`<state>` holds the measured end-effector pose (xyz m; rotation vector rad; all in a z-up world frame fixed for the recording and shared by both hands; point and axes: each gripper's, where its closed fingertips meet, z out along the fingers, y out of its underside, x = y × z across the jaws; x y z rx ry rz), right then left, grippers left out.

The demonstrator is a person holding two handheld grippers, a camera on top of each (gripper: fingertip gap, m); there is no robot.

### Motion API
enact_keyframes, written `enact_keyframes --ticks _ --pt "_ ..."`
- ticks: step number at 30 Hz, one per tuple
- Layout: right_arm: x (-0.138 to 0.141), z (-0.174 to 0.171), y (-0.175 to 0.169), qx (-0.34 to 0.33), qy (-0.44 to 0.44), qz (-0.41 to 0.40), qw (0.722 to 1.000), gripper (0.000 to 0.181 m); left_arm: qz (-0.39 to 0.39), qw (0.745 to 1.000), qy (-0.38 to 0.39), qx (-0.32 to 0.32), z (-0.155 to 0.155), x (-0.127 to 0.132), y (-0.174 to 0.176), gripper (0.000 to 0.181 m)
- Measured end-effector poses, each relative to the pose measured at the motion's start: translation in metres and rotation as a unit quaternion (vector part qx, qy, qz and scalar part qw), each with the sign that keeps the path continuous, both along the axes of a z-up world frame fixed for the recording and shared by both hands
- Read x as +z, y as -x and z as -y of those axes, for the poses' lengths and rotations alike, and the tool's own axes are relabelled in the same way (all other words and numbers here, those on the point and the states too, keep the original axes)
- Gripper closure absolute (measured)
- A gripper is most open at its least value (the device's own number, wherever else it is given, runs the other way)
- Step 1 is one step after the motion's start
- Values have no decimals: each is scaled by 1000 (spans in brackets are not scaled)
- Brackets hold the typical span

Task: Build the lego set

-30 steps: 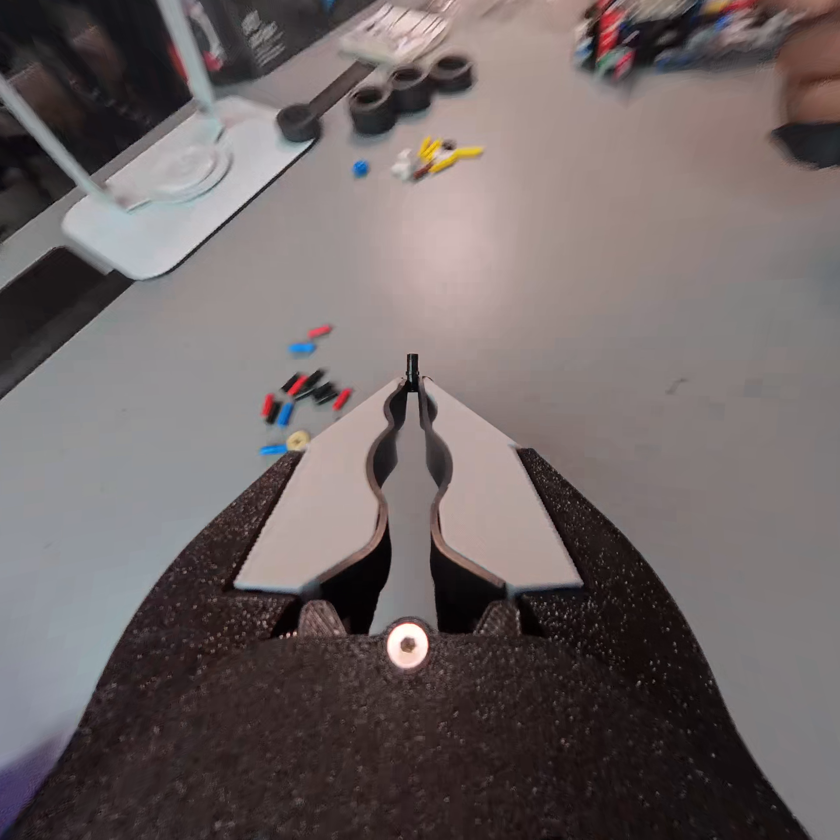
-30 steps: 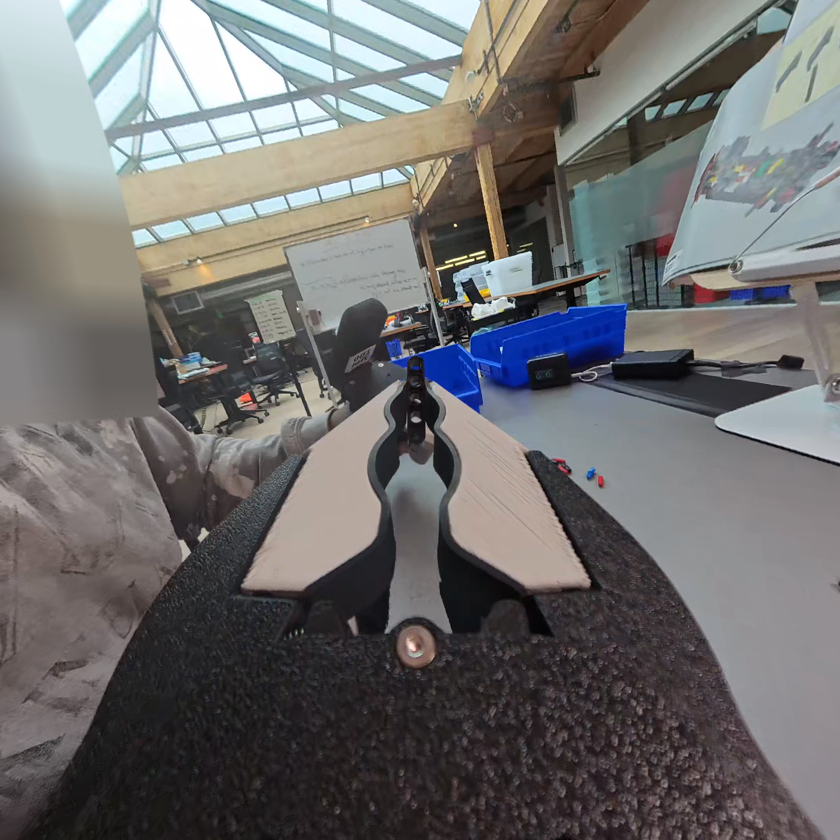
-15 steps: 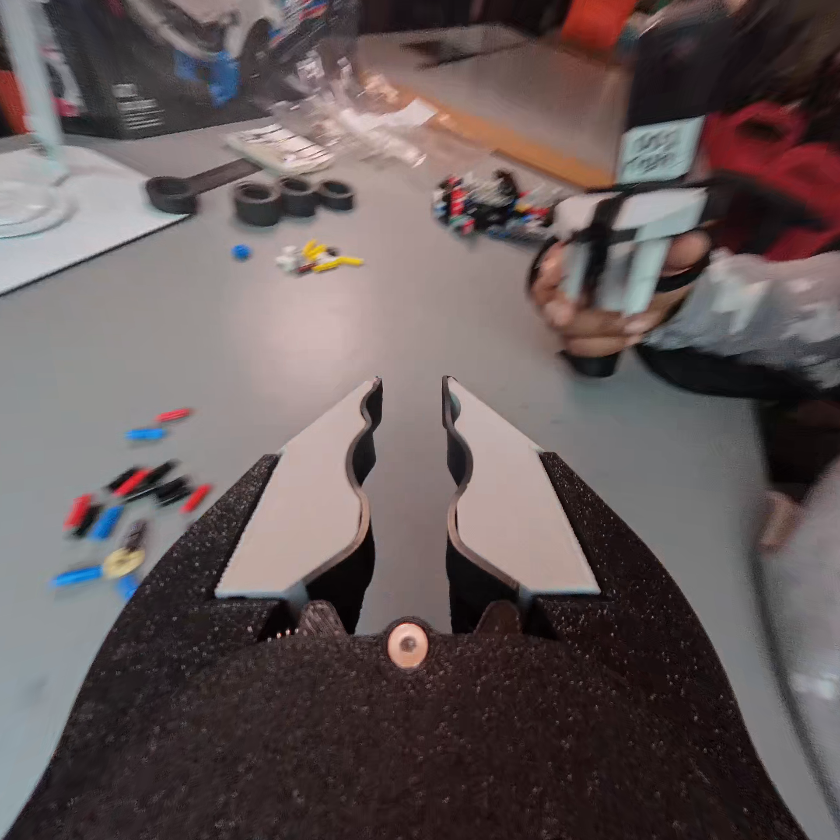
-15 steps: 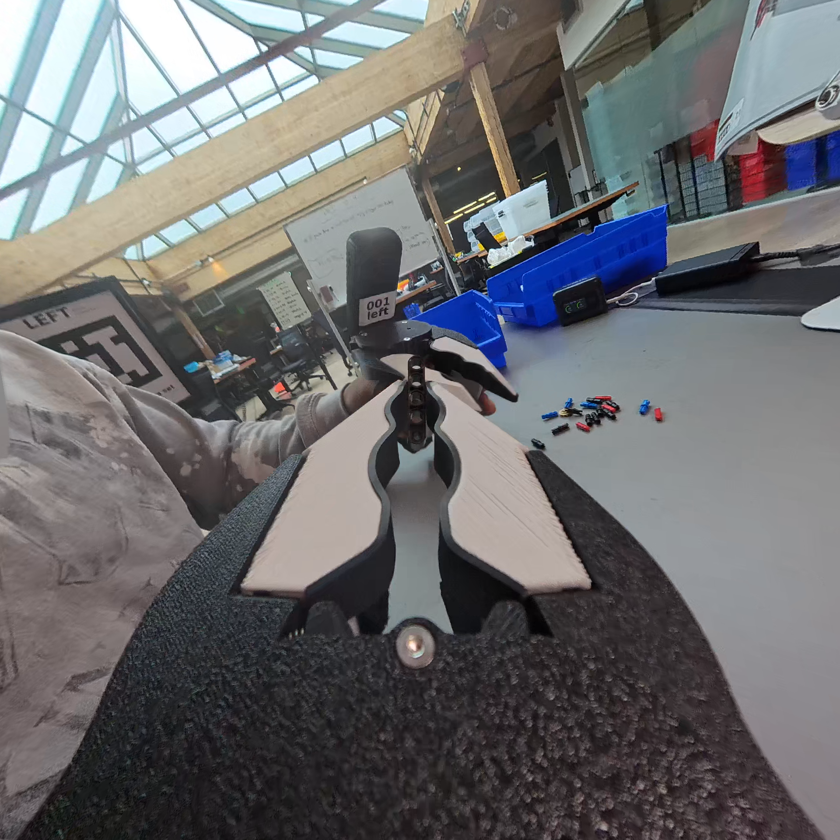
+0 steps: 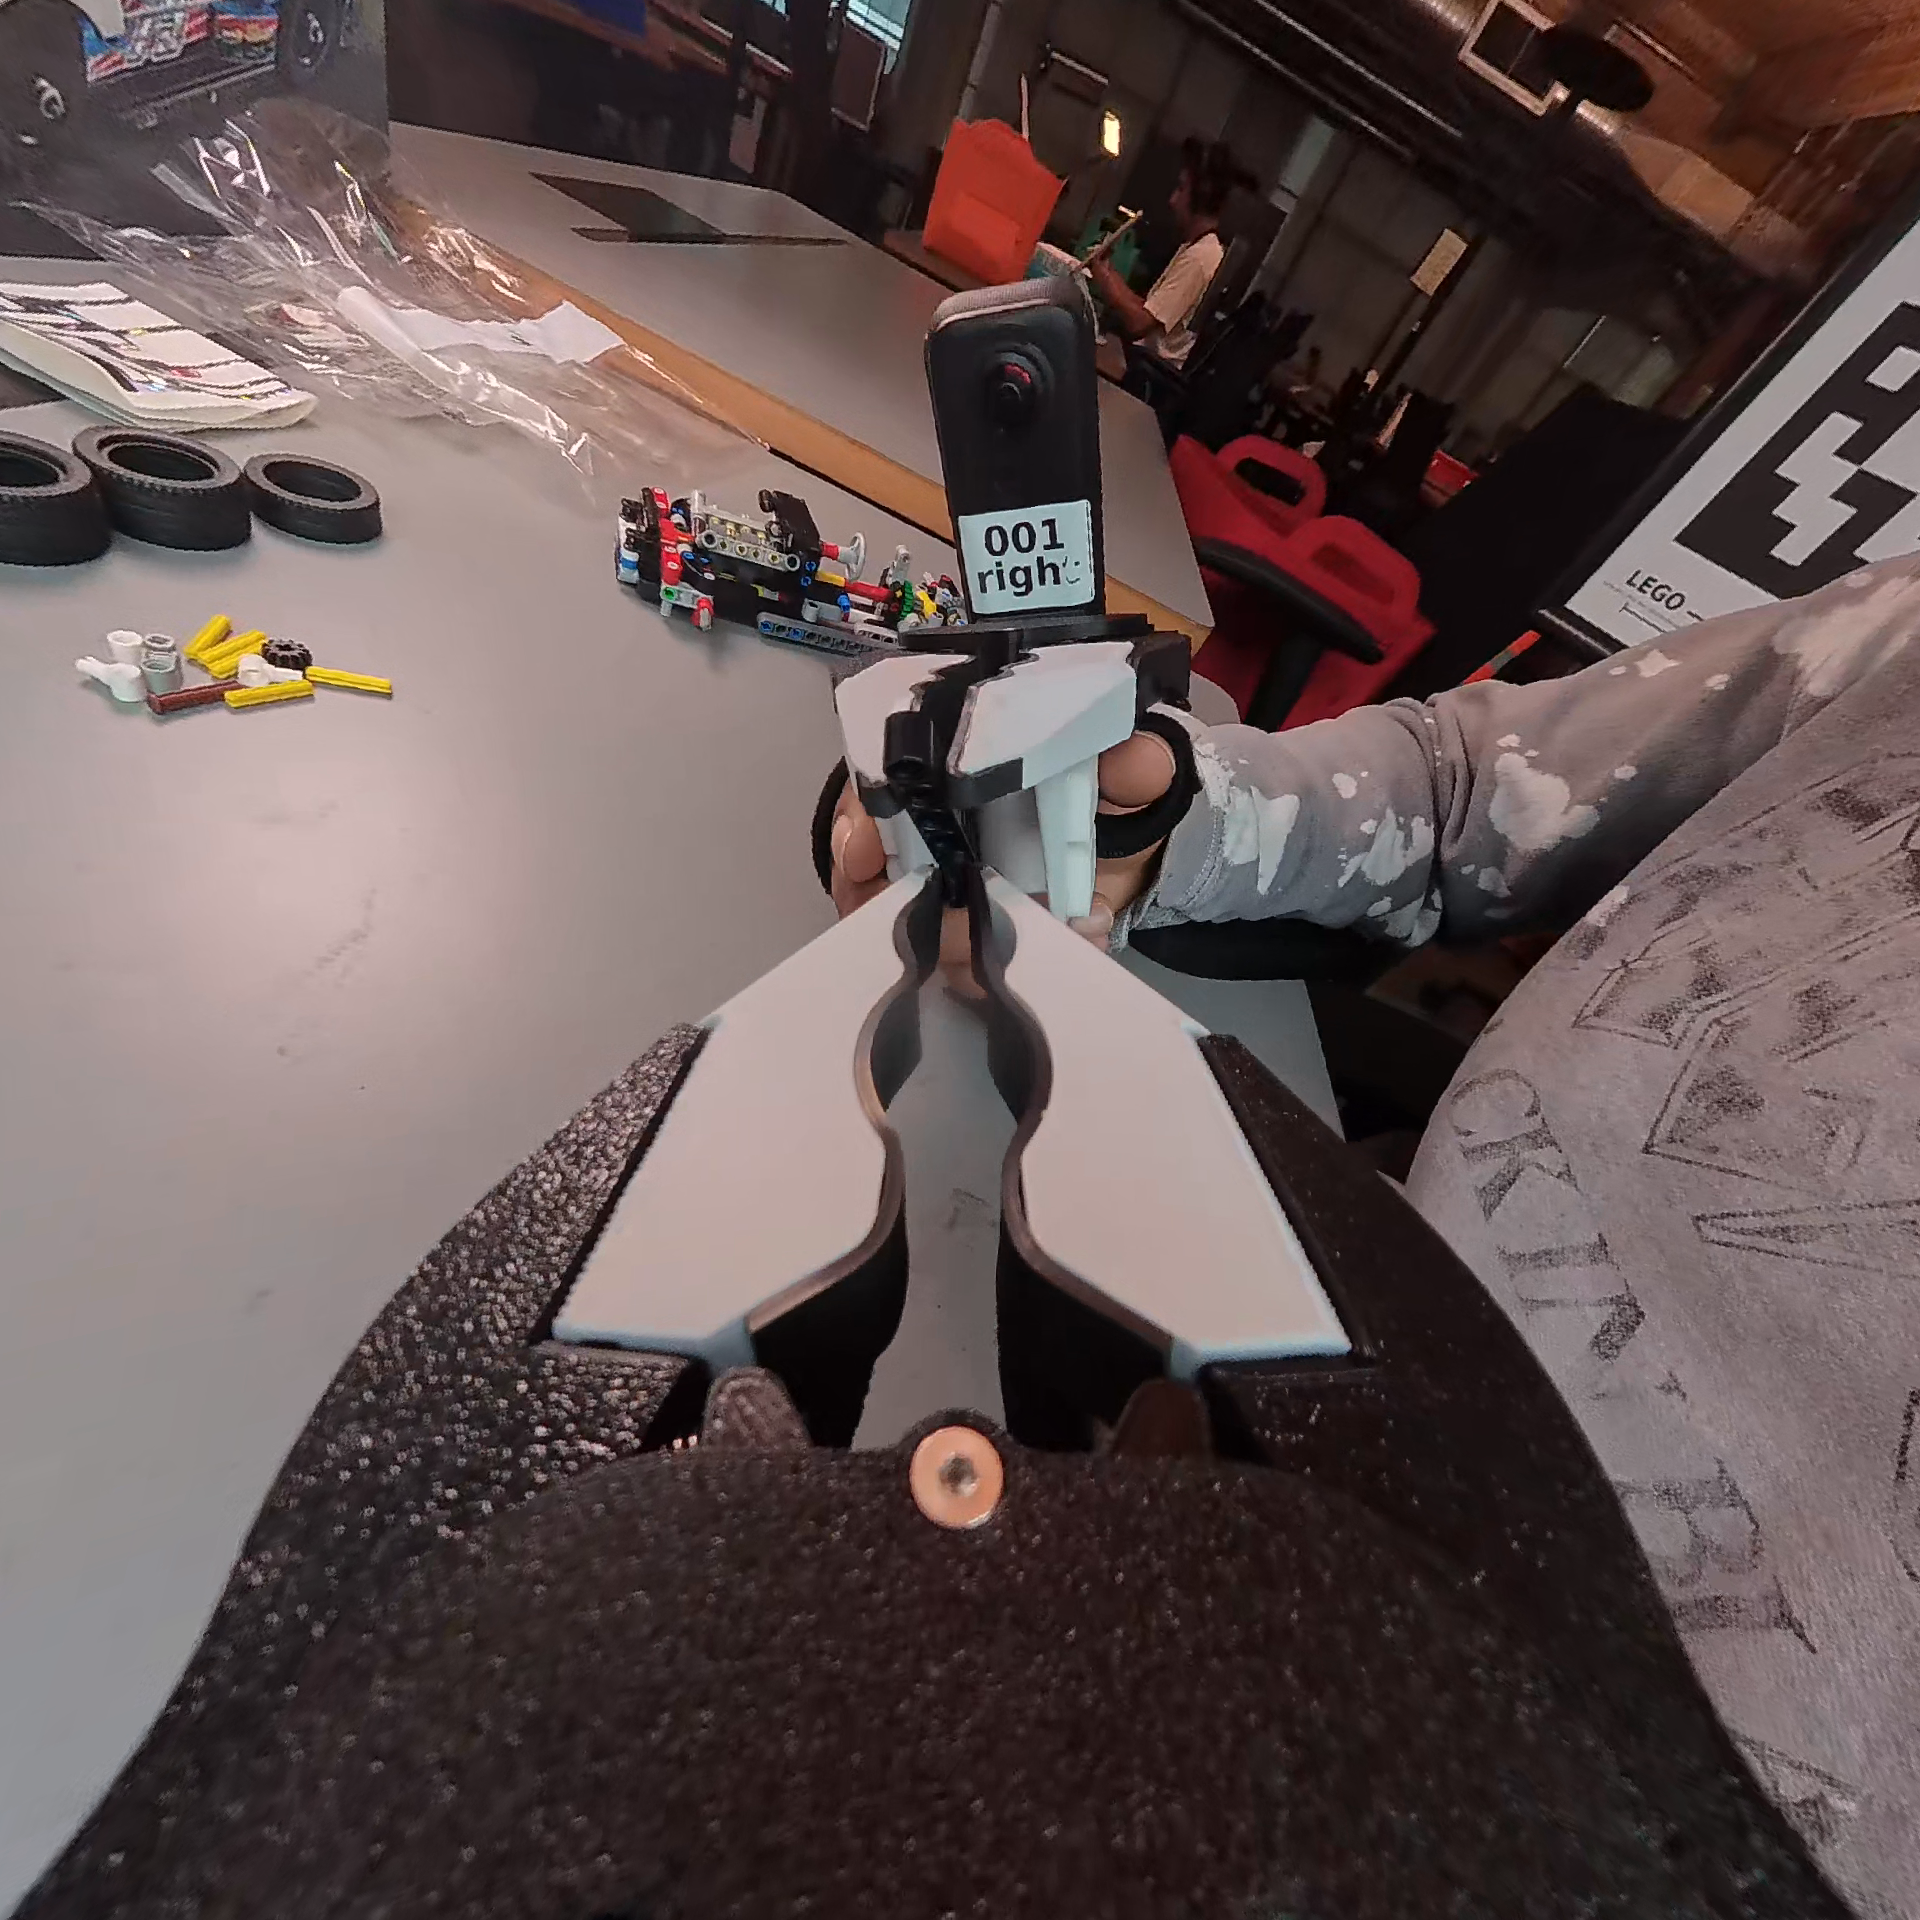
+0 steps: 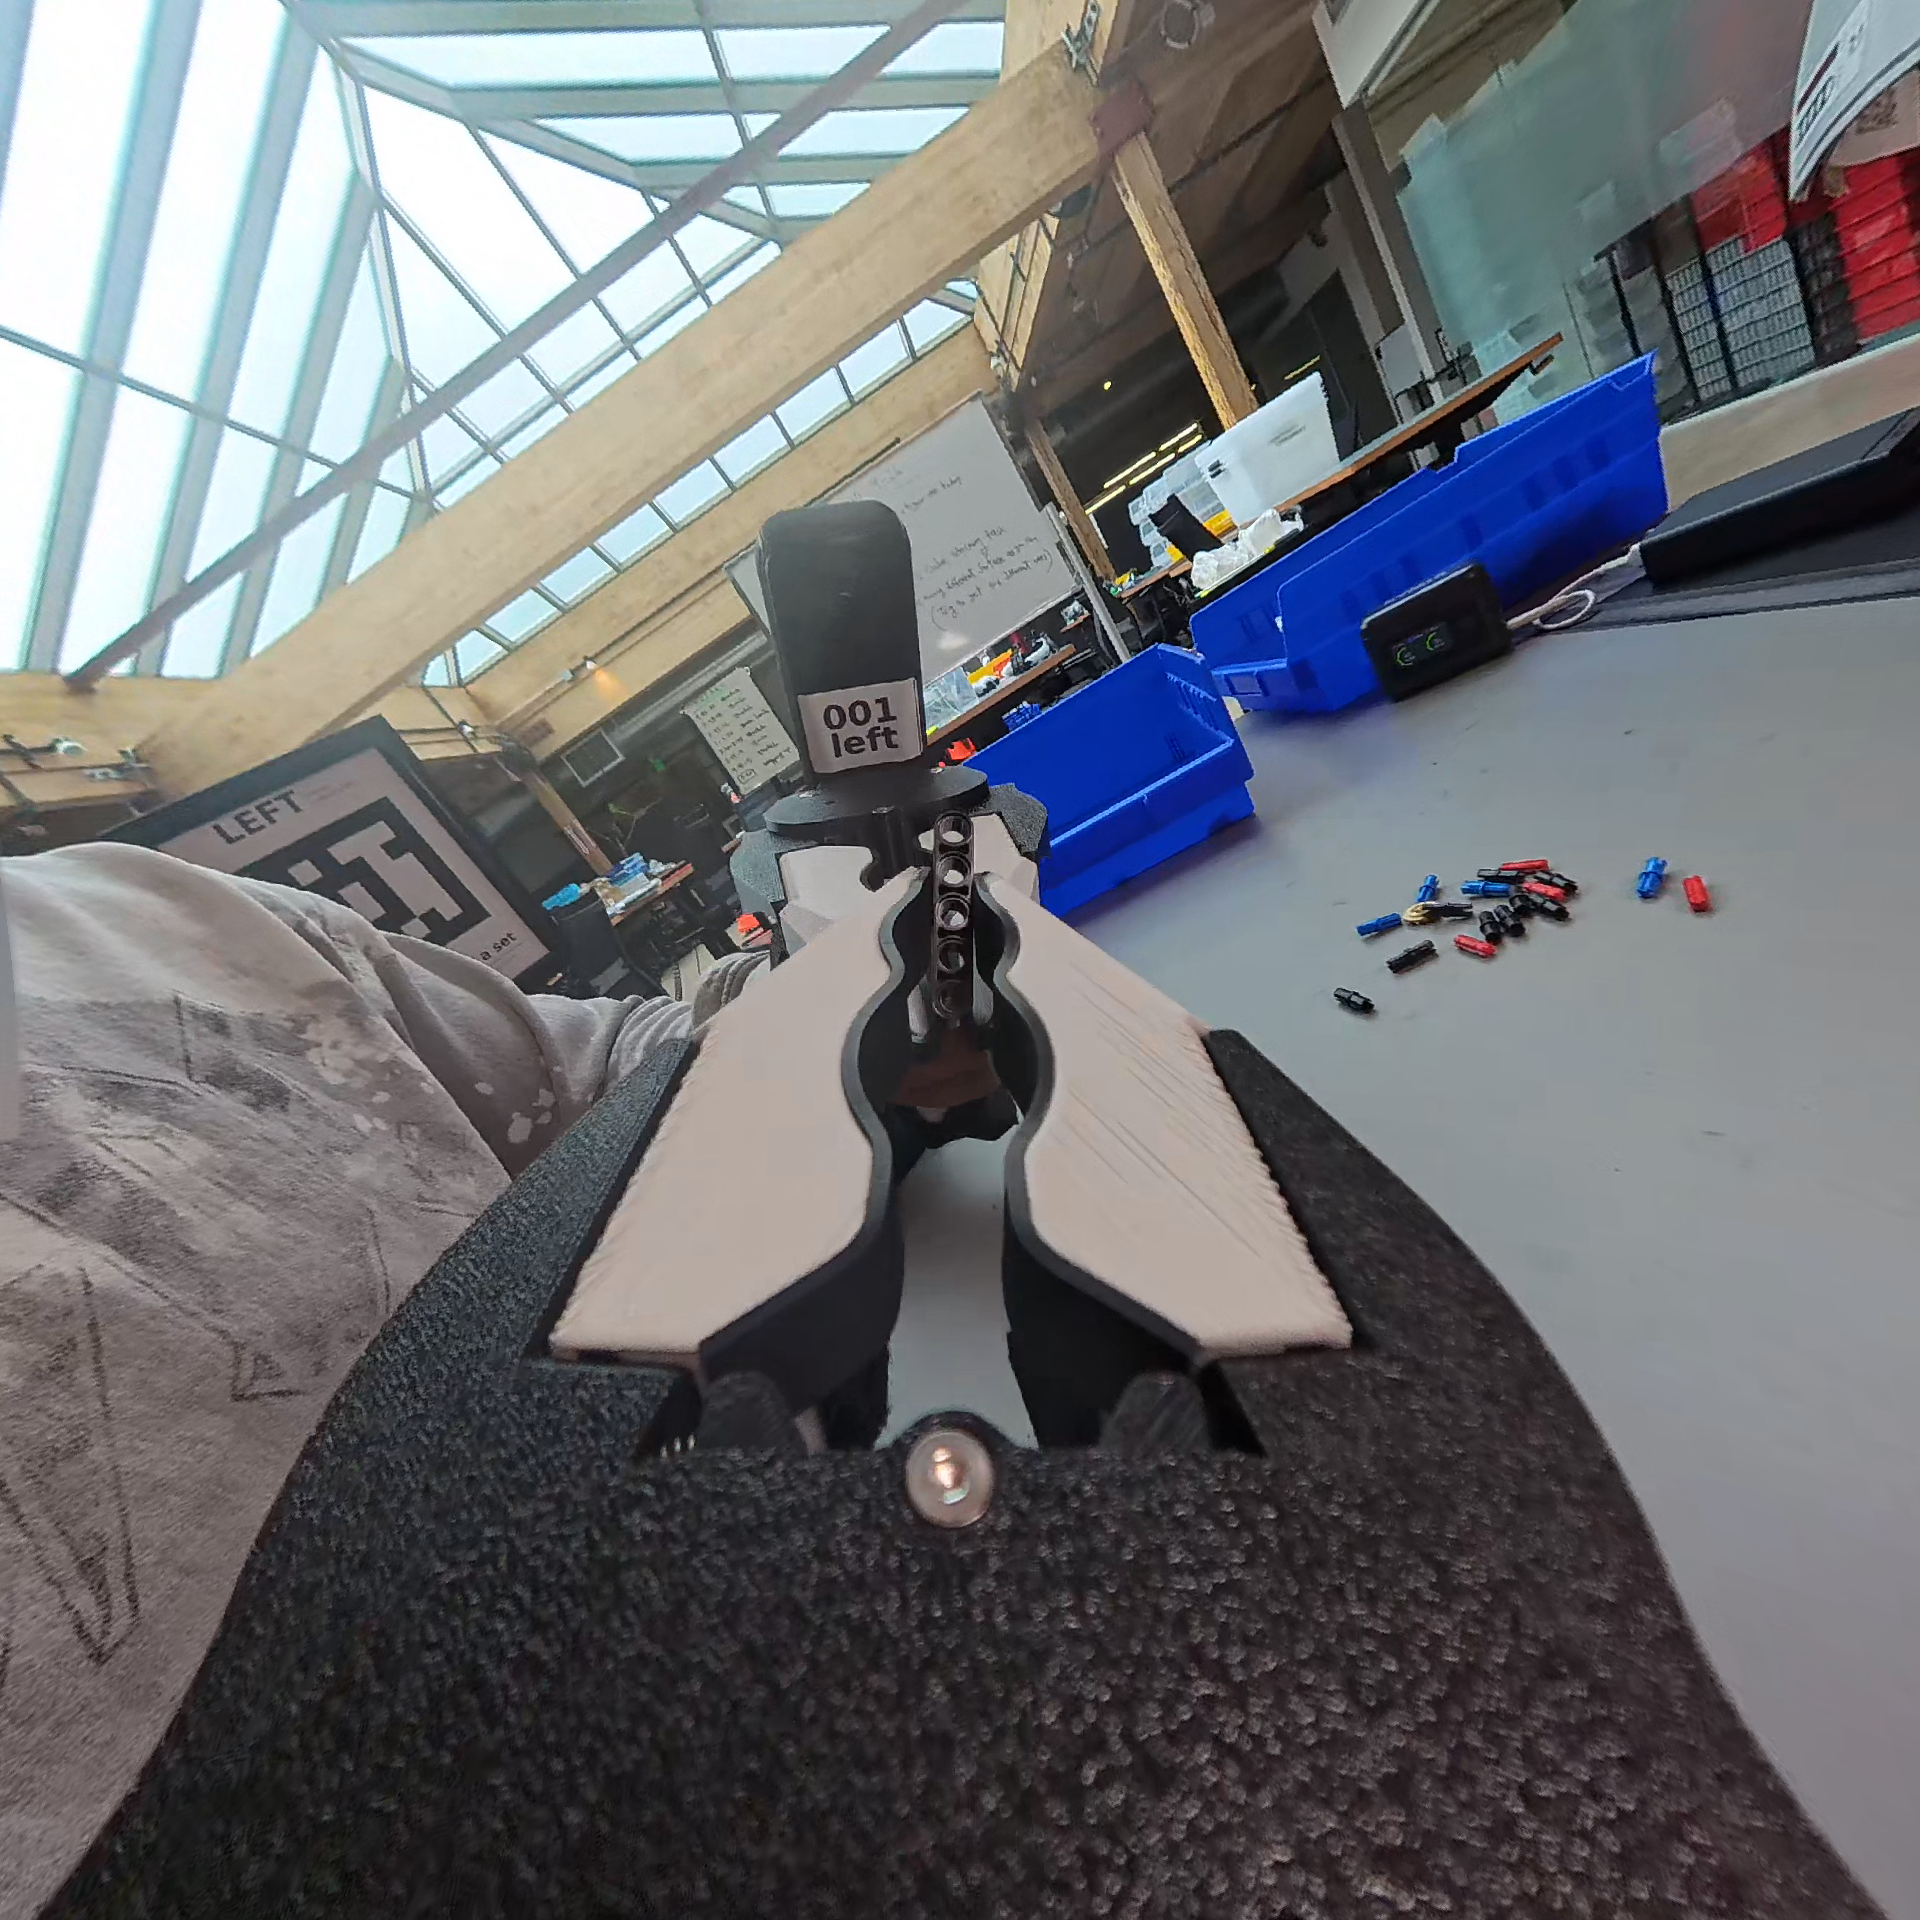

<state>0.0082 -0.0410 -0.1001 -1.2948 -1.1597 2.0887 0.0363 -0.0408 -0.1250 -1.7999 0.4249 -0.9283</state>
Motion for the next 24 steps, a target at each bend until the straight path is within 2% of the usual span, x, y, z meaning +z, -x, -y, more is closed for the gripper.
enact_keyframes --ticks 2,5,7,10,14,15,16,17,19,21,23,24 --pt "0 2 -1 7 -24 5 1000 175 -12 1000 -11 2 1 0 1 177" --pt "-5 8 -6 24 -72 13 997 164 9 1000 -20 -4 4 7 3 178" --pt "-6 10 -8 20 -88 11 996 175 6 1000 -21 -7 6 6 3 178" --pt "-2 13 -10 25 -93 -4 995 175 13 999 -28 -11 8 10 1 178" --pt "10 18 -15 44 -105 -24 993 176 38 998 -38 -29 14 21 -3 178" --pt "18 12 -18 35 -94 -40 994 176 39 998 -41 -35 17 23 0 178" --pt "37 -11 -26 7 -43 -71 997 175 39 998 -43 -32 20 23 8 179" --pt "52 -36 -39 -15 -21 -90 996 175 45 998 -43 -22 22 24 20 178" --pt "53 -56 -52 -69 -104 -80 989 176 31 999 -32 17 21 18 48 178" --pt "38 -48 -45 -80 -155 -49 983 176 -63 991 -14 115 4 -4 92 178" --pt "19 -31 -30 -63 -180 -14 982 175 -162 967 23 197 -9 -33 138 177" --pt "9 -23 -24 -49 -192 3 980 175 -186 955 41 228 -12 -43 156 177"
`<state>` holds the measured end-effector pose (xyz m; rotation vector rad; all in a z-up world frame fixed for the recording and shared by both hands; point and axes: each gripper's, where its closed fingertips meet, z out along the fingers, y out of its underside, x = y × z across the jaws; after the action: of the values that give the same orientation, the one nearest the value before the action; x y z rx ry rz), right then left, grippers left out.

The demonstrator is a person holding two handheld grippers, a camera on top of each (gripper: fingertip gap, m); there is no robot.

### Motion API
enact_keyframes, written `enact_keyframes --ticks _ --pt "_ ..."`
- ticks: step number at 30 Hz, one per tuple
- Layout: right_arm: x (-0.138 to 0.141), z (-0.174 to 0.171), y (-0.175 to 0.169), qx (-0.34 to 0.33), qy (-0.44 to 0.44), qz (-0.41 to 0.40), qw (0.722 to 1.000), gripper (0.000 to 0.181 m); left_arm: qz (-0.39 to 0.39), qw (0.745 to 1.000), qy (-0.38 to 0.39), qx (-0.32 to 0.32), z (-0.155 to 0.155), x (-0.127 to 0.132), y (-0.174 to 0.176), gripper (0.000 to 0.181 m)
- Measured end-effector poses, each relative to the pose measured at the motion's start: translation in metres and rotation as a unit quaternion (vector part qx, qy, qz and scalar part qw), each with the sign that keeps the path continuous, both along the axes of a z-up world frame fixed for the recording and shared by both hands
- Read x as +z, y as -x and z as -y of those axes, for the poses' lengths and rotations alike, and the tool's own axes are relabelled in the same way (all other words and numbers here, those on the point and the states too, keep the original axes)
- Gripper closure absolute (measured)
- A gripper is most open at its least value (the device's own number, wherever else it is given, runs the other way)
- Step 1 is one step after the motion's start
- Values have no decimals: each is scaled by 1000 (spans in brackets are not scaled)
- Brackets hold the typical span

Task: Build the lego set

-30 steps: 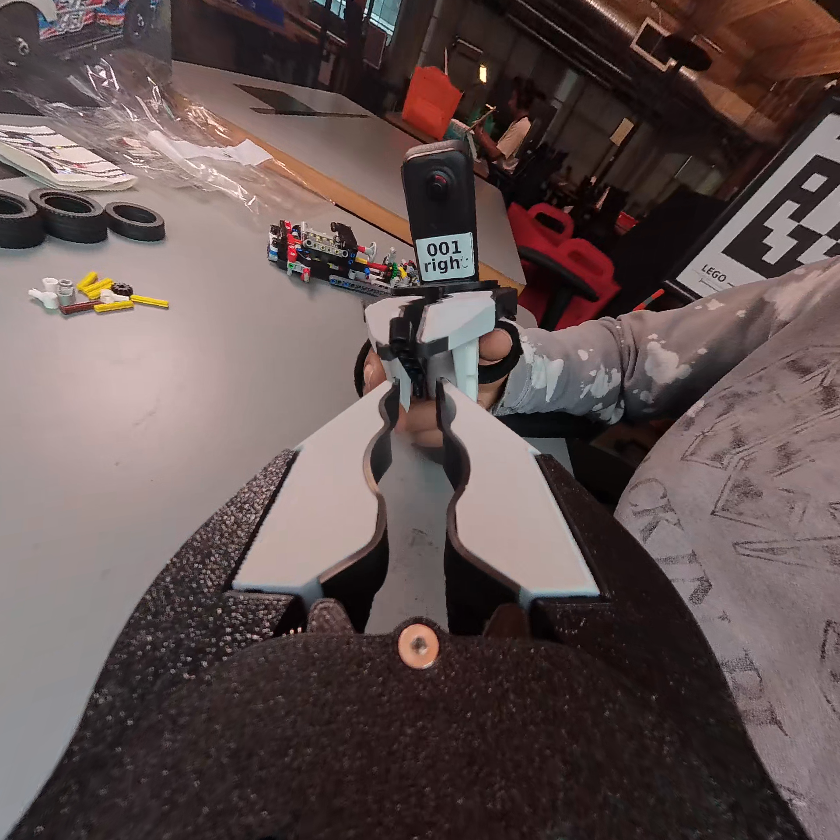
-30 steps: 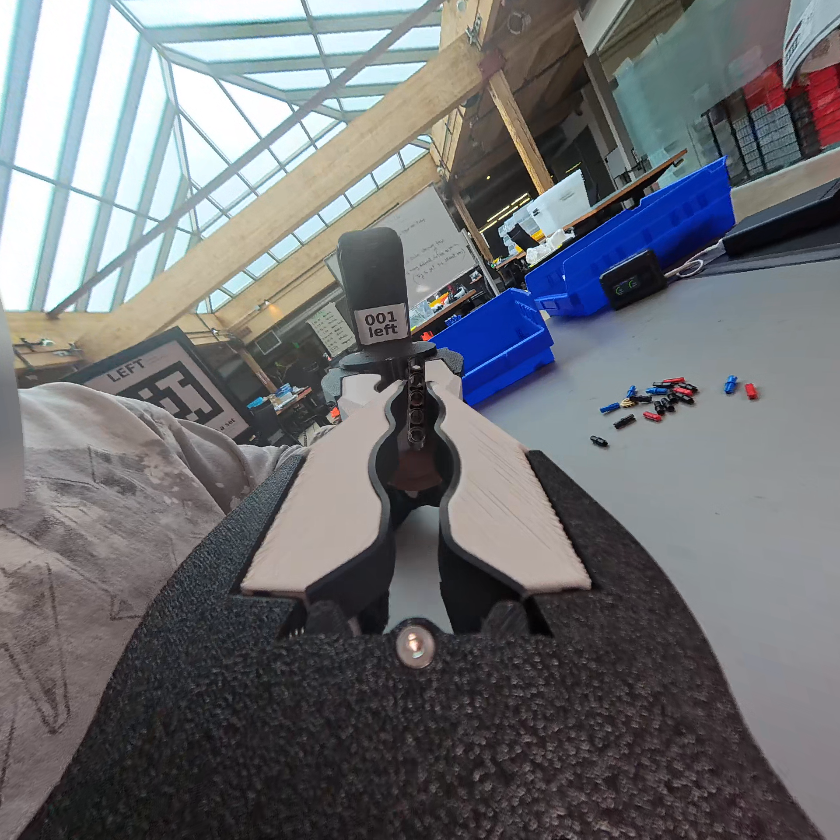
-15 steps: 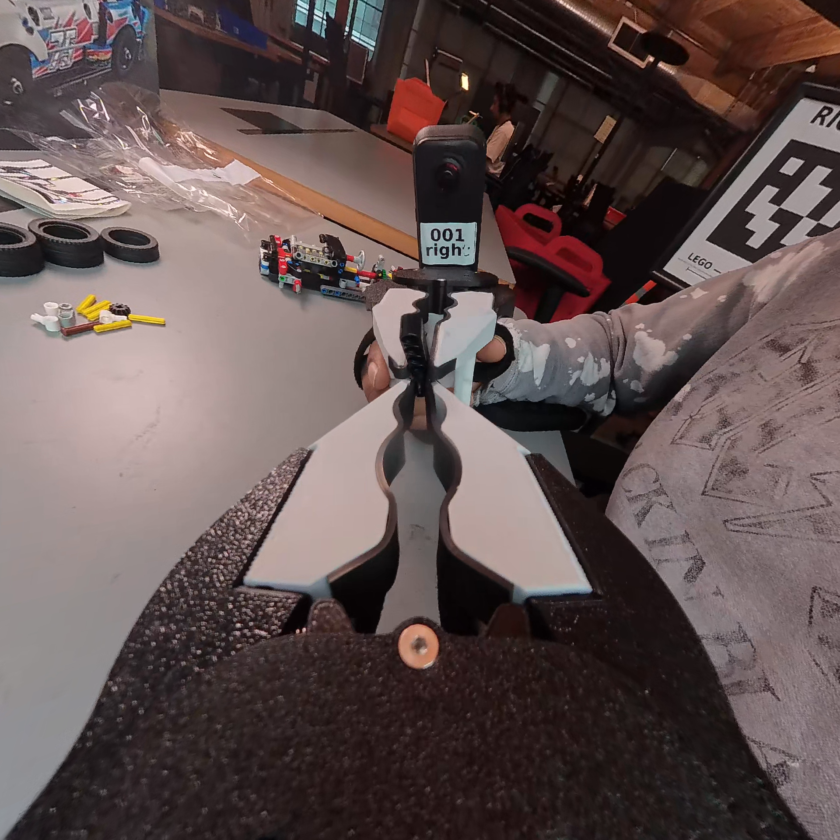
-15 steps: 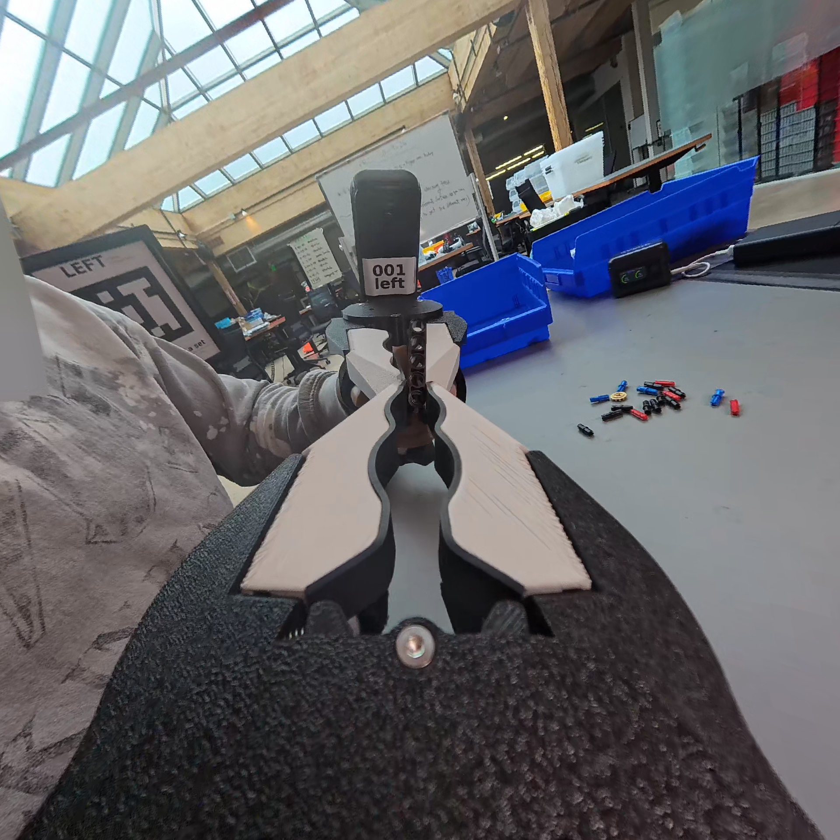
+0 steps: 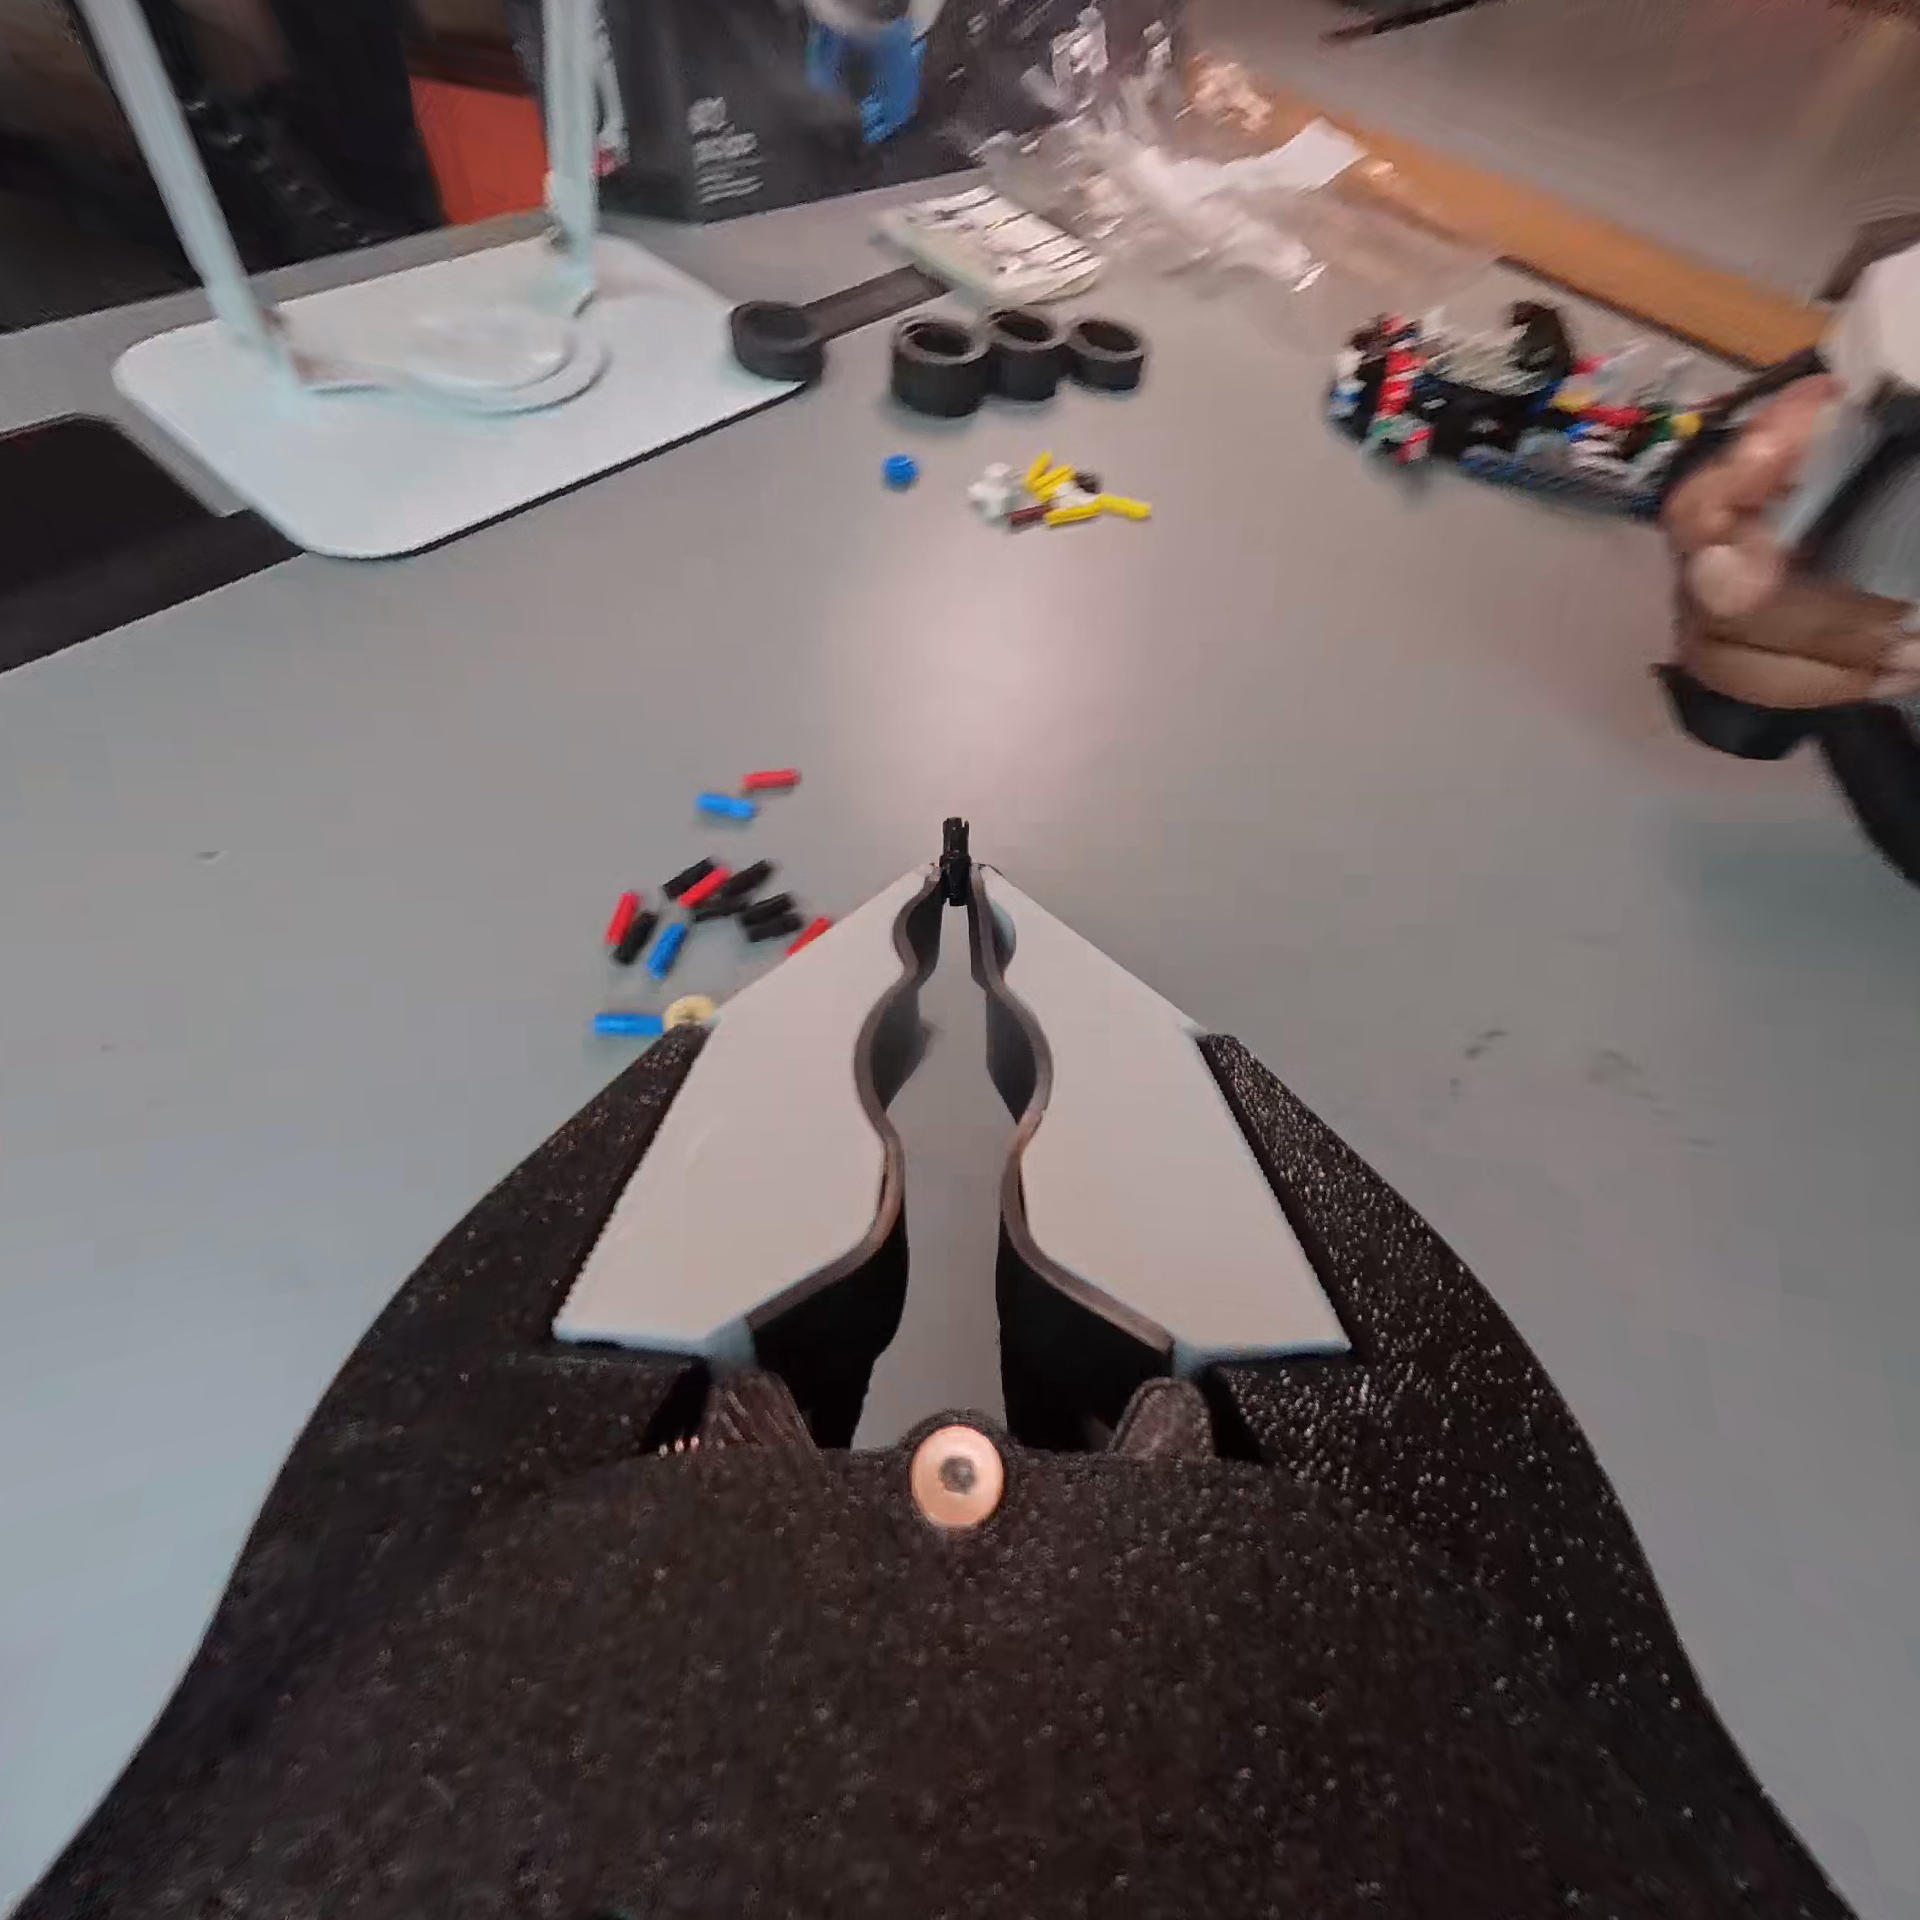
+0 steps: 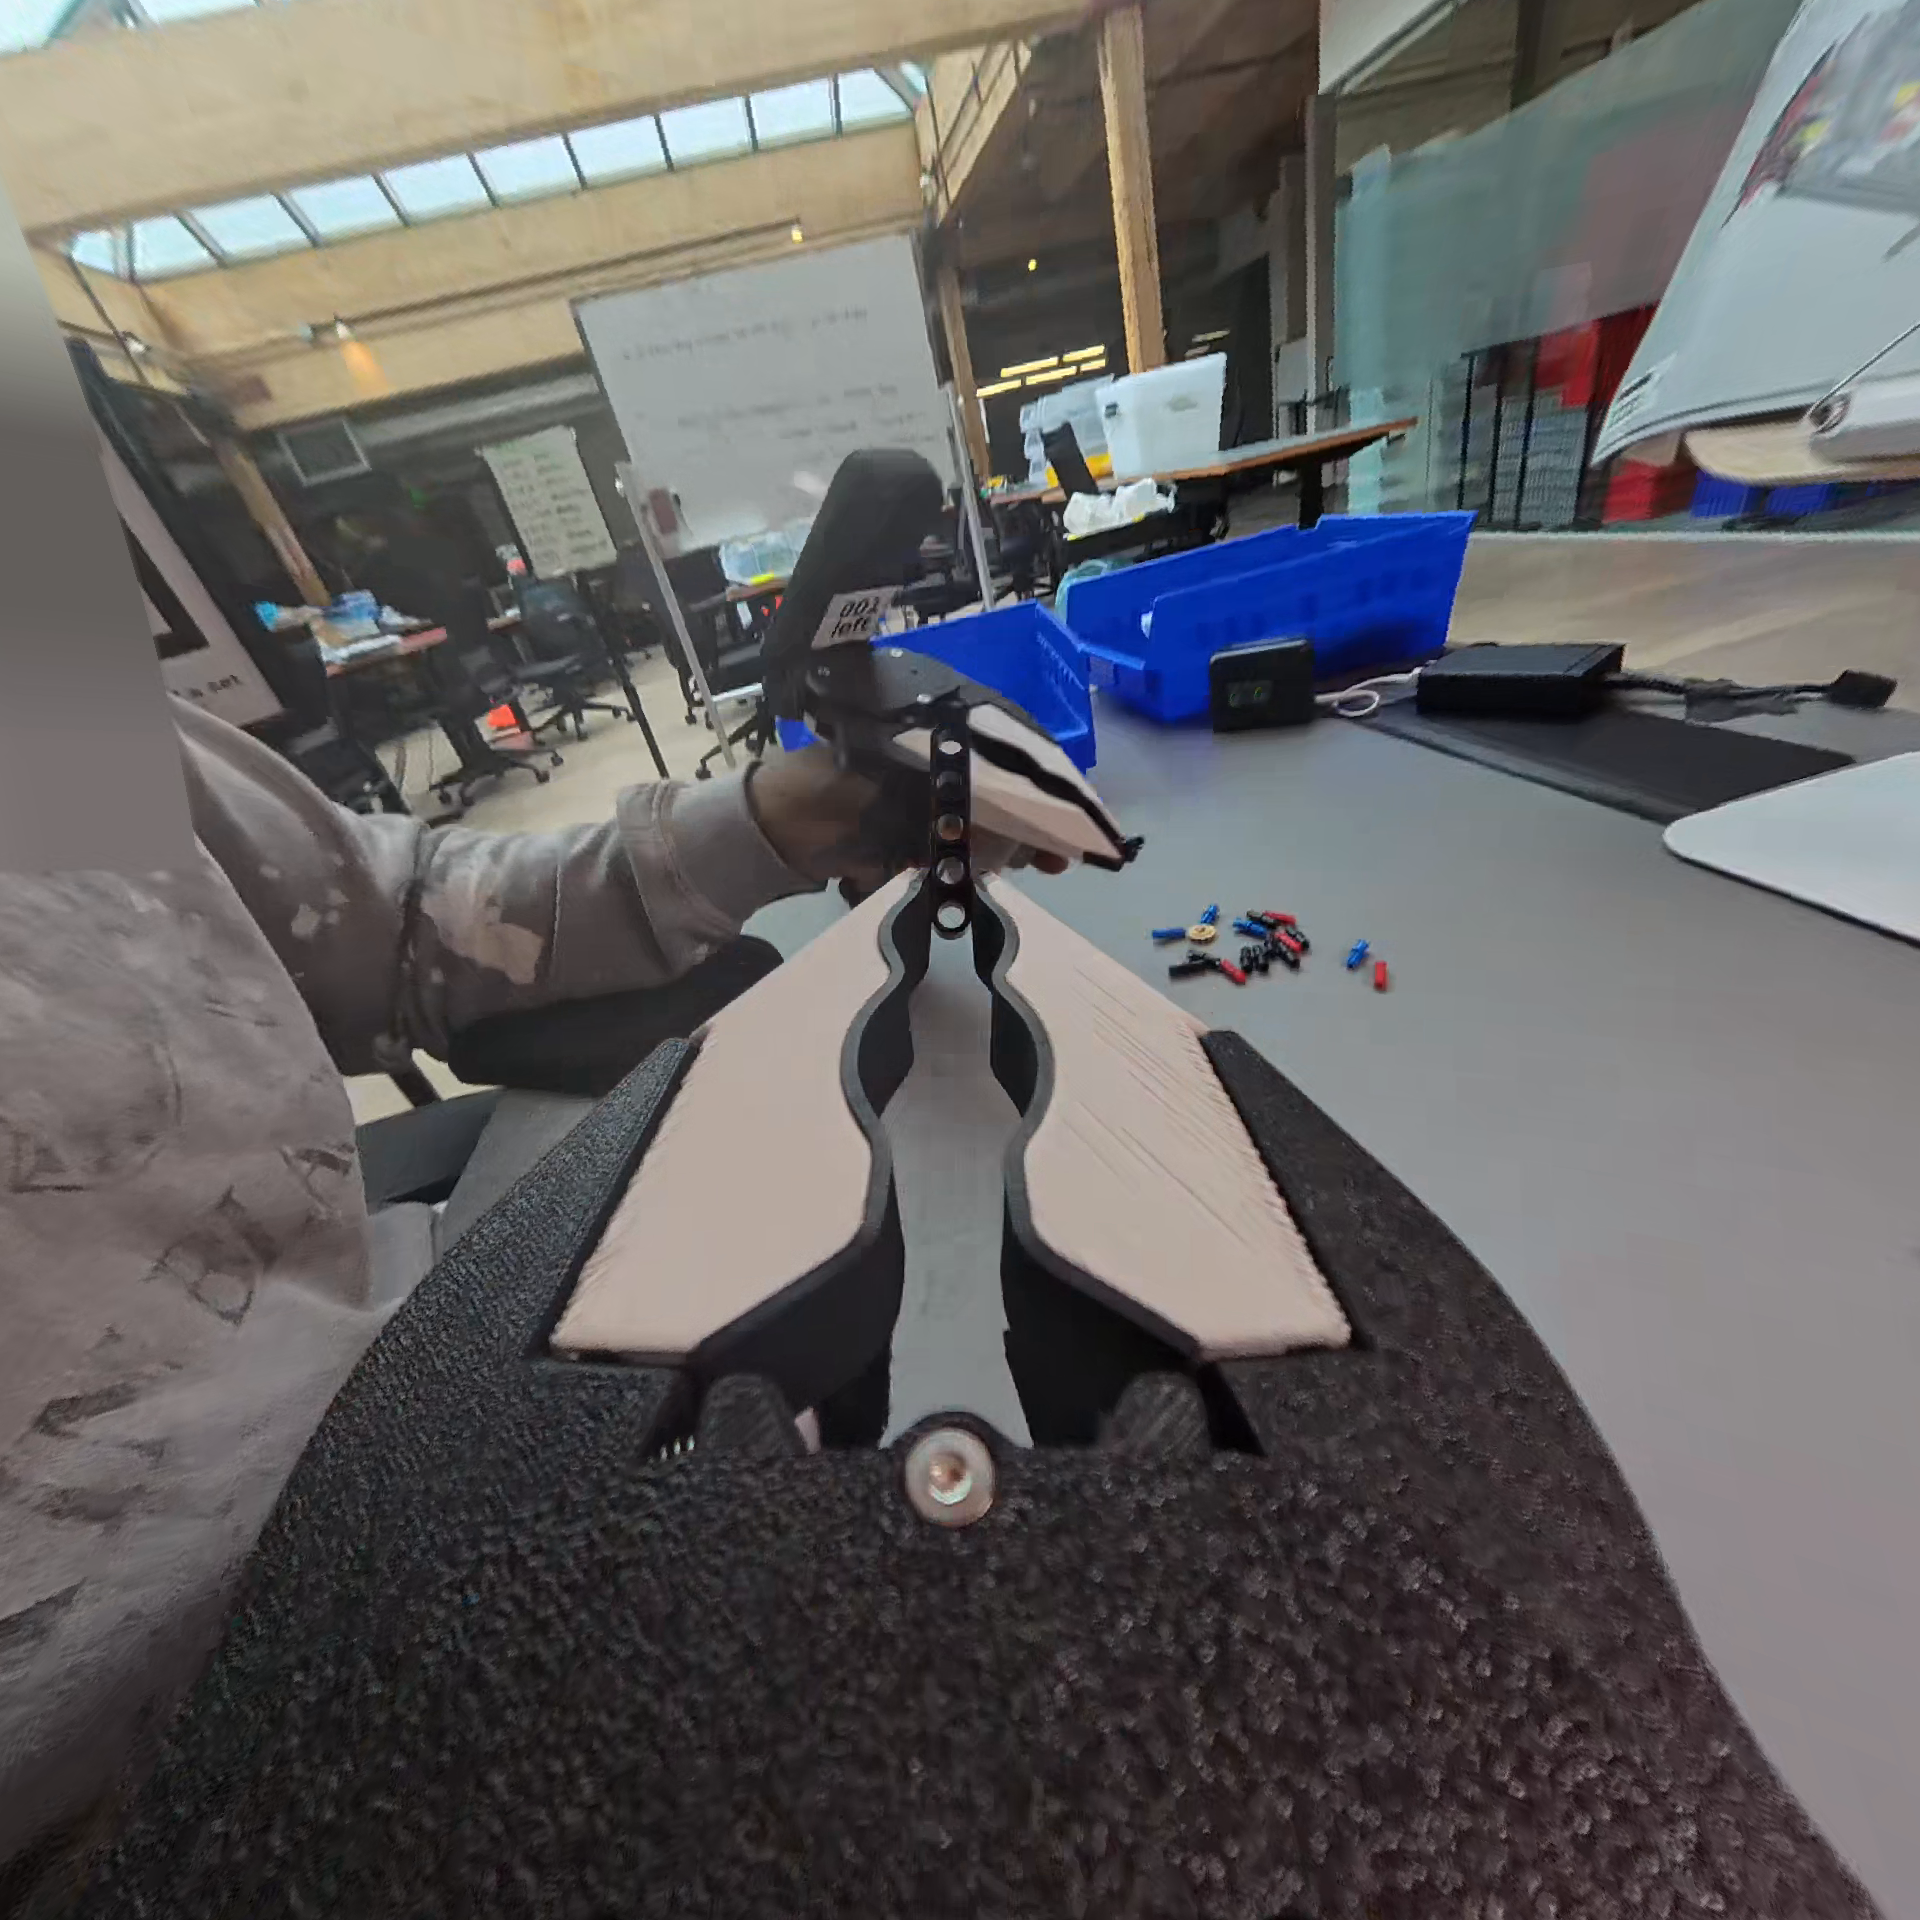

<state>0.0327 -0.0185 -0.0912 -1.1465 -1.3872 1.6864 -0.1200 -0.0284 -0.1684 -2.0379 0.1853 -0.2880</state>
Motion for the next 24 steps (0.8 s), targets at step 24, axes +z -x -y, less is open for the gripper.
enact_keyframes --ticks 24 --pt "-53 39 19 -23 -240 52 969 175 21 956 -68 -283 30 38 -137 172"
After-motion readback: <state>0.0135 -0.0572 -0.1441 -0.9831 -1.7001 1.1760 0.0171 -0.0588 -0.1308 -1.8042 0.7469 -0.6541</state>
